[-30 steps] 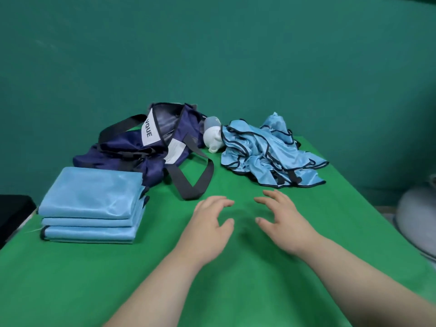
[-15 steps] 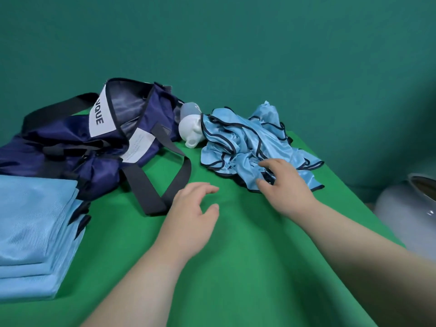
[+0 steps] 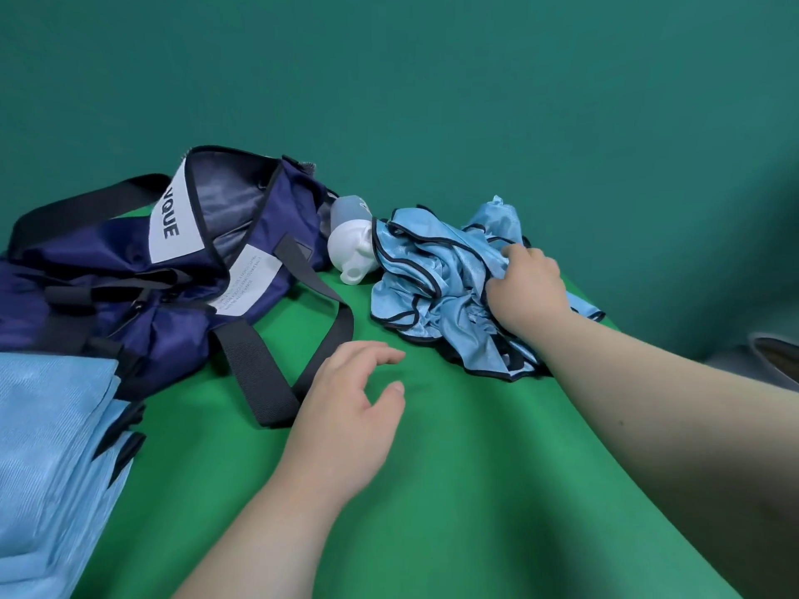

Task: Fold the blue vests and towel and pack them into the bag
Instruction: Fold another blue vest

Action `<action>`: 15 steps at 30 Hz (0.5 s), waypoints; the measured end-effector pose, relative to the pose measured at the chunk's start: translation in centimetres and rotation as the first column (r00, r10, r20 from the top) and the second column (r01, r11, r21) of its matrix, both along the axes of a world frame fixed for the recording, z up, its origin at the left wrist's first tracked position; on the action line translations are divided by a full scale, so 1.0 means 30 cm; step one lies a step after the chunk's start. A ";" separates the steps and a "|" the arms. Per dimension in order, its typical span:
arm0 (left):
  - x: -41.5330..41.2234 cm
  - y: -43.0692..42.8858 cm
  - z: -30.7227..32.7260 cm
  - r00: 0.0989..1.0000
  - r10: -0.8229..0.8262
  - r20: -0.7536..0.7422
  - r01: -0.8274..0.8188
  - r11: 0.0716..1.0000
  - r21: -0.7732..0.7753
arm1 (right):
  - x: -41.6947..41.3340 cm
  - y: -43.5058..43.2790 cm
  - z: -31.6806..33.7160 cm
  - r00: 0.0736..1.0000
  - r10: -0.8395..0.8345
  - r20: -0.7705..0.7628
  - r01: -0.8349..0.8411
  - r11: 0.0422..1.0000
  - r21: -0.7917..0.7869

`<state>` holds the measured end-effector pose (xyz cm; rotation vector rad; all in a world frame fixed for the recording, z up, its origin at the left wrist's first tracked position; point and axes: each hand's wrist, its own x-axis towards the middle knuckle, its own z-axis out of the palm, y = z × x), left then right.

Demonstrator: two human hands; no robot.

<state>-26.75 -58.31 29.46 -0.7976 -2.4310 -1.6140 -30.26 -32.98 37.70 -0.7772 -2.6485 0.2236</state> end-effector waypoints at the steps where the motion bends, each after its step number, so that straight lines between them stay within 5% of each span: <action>1: -0.002 0.002 -0.003 1.000 -0.003 -0.005 0.003 1.000 0.002 | -0.006 0.013 -0.005 0.999 -0.018 0.036 0.017 1.000 0.019; 5: -0.005 0.005 -0.012 1.000 -0.022 -0.005 0.022 1.000 -0.002 | -0.016 0.054 -0.012 0.997 -0.023 0.074 0.016 0.995 0.094; 15: 0.009 0.001 -0.014 0.998 -0.059 0.002 0.059 0.997 -0.054 | 0.150 -0.031 0.031 0.935 0.114 -0.337 -0.107 0.994 0.038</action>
